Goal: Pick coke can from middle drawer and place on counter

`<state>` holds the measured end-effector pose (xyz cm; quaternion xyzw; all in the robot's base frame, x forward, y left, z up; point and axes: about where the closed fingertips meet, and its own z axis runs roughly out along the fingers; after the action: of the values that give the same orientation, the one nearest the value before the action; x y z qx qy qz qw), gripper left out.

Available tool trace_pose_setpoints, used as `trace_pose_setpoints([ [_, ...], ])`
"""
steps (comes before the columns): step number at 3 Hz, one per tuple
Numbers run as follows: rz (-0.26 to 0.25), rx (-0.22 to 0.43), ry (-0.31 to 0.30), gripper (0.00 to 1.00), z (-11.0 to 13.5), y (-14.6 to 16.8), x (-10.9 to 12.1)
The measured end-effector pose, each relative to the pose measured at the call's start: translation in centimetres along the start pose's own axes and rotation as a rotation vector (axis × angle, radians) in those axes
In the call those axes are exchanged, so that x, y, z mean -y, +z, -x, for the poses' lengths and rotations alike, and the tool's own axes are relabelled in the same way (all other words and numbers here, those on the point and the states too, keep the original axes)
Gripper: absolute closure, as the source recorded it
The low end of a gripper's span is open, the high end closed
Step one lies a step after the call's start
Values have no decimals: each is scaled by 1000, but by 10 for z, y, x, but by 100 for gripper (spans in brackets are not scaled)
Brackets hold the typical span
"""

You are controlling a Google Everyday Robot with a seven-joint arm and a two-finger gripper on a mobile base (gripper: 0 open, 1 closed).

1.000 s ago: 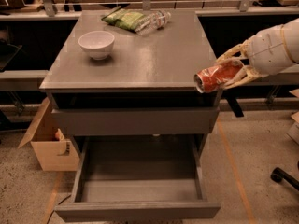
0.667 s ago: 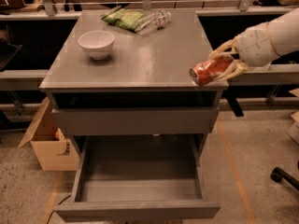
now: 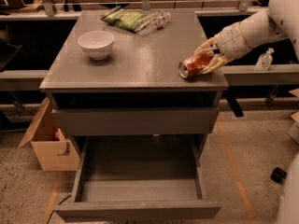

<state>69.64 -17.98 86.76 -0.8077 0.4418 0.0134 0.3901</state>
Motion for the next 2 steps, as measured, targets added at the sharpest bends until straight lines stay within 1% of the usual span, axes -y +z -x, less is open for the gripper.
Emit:
trace_pose_setpoints([
  [1,13,21,-34,100,-12,21,20],
  [2,13,21,-34,100,-12,21,20],
])
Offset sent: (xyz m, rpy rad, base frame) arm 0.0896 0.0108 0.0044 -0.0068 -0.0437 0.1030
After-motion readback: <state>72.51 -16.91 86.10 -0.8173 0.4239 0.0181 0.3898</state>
